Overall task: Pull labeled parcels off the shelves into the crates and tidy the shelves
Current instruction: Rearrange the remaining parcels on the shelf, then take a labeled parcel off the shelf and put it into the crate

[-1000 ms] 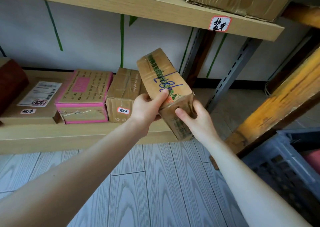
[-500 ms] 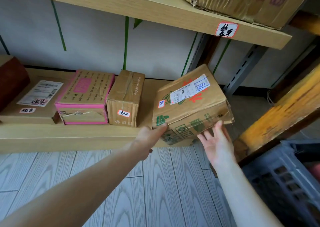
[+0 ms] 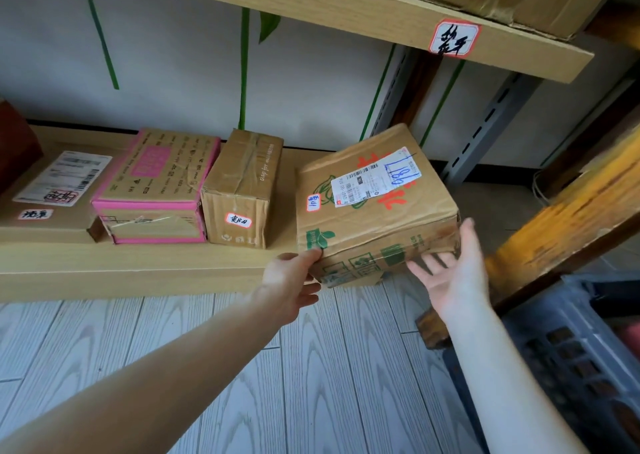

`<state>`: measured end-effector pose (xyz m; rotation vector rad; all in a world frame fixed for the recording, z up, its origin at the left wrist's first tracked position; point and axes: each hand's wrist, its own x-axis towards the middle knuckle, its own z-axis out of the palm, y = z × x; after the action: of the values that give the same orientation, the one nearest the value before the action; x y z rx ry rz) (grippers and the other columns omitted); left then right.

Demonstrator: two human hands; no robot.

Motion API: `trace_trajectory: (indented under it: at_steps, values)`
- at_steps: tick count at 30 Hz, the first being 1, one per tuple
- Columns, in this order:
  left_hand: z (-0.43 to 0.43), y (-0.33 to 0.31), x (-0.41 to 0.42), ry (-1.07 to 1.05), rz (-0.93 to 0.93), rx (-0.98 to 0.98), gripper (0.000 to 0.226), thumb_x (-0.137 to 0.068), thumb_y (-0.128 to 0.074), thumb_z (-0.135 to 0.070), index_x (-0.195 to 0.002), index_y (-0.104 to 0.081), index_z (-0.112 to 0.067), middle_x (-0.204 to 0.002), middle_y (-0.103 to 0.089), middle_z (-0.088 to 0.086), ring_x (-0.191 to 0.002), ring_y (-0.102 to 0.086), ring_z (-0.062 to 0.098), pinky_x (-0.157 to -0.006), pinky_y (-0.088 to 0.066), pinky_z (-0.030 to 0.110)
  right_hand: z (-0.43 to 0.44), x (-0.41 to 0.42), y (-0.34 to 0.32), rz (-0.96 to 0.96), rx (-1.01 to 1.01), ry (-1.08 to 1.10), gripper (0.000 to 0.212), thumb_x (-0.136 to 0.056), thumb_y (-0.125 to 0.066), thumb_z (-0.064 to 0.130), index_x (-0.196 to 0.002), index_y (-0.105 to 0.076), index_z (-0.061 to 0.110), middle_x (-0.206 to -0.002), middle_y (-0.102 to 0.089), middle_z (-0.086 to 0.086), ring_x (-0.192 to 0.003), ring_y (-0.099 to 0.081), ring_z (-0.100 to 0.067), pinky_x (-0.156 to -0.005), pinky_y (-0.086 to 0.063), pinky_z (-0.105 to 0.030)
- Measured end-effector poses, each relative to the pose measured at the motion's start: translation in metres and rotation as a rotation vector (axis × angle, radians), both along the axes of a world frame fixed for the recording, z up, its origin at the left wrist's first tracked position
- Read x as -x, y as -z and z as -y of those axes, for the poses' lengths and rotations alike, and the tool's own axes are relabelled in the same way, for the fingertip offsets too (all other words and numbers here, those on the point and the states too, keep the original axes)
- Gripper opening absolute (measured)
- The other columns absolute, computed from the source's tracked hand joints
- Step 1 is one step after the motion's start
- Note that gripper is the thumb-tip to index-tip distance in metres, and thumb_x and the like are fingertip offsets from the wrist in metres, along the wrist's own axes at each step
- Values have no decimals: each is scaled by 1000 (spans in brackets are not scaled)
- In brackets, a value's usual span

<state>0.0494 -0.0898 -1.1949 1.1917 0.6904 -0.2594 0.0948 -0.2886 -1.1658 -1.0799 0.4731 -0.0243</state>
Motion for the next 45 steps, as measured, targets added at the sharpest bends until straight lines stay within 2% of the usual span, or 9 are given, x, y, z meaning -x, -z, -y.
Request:
trace_trajectory:
  at_steps: [4,9,17,24,27,31,36,40,45]
  values:
    - [1,-5,0,-100,58,-50,31,-84,-65,-28,-105,-51,-11,-100,-62,12,-100,-60,31,-85,-51,44,-3,-9,15,-161,-100,-16,35,-92,-47,39,-116,-45,14,-124,-52,-21,-121,-48,-36,-99,-41,-50]
    - [0,-2,-5,-117,88,-117,31,-86,-62,-30,-110,-48,-16,-111,-61,13,-108,-56,31,-90,-48,42,-4,-11,40,-314,39,-111,54,-99,-27,44,-139,-32,9,-133,-44,-32,-120,-49,-41,-97,-40,-43]
    - [3,1,-19,-69,131,-208,39,-92,-52,-36,-127,-45,-21,-81,-56,-2,-71,-48,16,-61,-43,28,-4,-28,43,-279,-139,-70,56,-99,-29,38,-136,-31,-4,-136,-41,-32,-122,-47,-40,-104,-40,-43]
    - [-10,-2,-21,120,158,-168,56,-95,-48,-29,-145,-24,-22,-141,-45,3,-122,-45,22,-93,-37,34,-14,-27,44,-231,-216,10,50,-100,-32,26,-138,-28,-7,-140,-39,-26,-126,-45,-32,-108,-34,-38]
    - [-11,-1,-7,32,242,-380,42,-94,-50,-24,-133,-45,-10,-126,-58,8,-112,-55,22,-94,-44,33,-31,-9,44,-221,-39,9,42,-99,-34,19,-135,-35,-5,-138,-44,-22,-123,-49,-29,-106,-36,-36]
    - [-37,-7,8,-307,478,-616,16,-92,-51,-21,-83,-60,-12,-71,-61,-3,-70,-57,10,-65,-44,19,-76,24,34,-32,241,-139,22,-95,-46,12,-111,-54,1,-109,-64,-19,-84,-66,-19,-75,-53,-25]
    - [-98,-26,2,-642,556,-875,10,-91,-51,-19,-94,-59,-13,-92,-60,4,-74,-52,-2,-67,-37,3,-154,21,8,337,518,-351,12,-93,-49,12,-98,-60,9,-98,-66,-7,-93,-64,-15,-86,-52,-27]
    - [-128,-14,-9,-261,168,-1135,35,-94,-43,-30,-105,-64,-5,-110,-61,20,-108,-46,27,-84,-36,27,-203,-6,1,139,643,-498,55,-88,-54,42,-132,-44,10,-125,-54,-5,-113,-50,-18,-90,-34,-23]
    - [-114,-15,4,-167,480,-1090,30,-95,-46,-30,-112,-67,-18,-110,-58,10,-109,-46,20,-82,-31,18,-213,-4,-4,-73,344,-386,24,-90,-51,38,-104,-56,18,-110,-64,-9,-98,-61,-25,-89,-49,-41]
